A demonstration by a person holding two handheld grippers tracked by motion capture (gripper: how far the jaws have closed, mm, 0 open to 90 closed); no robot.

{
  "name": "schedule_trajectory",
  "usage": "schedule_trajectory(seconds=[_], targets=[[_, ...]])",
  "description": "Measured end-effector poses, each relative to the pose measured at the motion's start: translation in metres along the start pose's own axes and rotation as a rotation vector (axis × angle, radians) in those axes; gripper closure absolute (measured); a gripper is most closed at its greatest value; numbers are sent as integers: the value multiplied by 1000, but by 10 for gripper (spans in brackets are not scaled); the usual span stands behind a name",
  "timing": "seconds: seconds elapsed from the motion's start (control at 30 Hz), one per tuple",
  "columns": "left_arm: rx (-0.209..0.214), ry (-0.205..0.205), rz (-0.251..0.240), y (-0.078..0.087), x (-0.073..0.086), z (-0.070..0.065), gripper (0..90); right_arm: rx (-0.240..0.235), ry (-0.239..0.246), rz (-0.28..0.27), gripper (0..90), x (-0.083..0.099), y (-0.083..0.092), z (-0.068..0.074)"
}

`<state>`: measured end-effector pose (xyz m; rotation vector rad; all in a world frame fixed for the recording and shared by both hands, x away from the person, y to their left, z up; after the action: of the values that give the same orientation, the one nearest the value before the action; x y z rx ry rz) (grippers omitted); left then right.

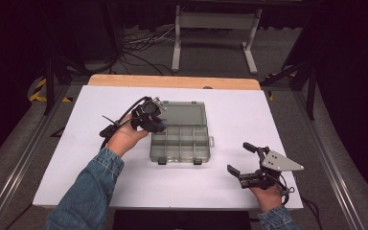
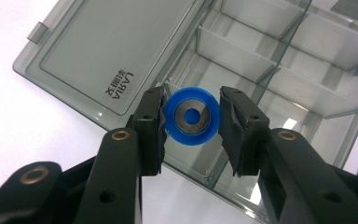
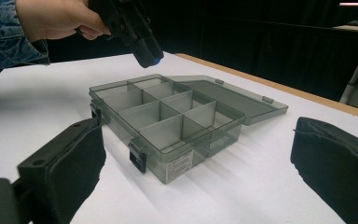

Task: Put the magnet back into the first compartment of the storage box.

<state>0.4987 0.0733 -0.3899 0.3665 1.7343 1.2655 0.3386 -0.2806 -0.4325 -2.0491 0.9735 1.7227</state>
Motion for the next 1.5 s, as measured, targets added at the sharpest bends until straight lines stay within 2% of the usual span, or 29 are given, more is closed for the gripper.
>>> schedule_trajectory(seconds=[0.47, 1.0, 1.5], targets=[[10, 17, 71, -19, 2, 6, 621, 0, 0, 1, 38, 0, 1, 0], [26, 20, 131, -27, 5, 8, 620, -3, -1, 2, 38, 0, 0, 0], [30, 17, 163, -34, 6, 9, 617, -5, -3, 1, 38, 0, 0, 0]])
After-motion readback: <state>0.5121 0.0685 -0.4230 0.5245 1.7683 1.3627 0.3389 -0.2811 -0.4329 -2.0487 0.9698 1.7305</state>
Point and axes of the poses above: each handheld gripper's, and its own axes: y roughly backward along the jaws, x roughly out of its underside, z roughly to its left, the point moved 2 cm from there along -y, roughly forward along the jaws, and after that the axes turned 10 degrees about y, right-handed, at the moved point
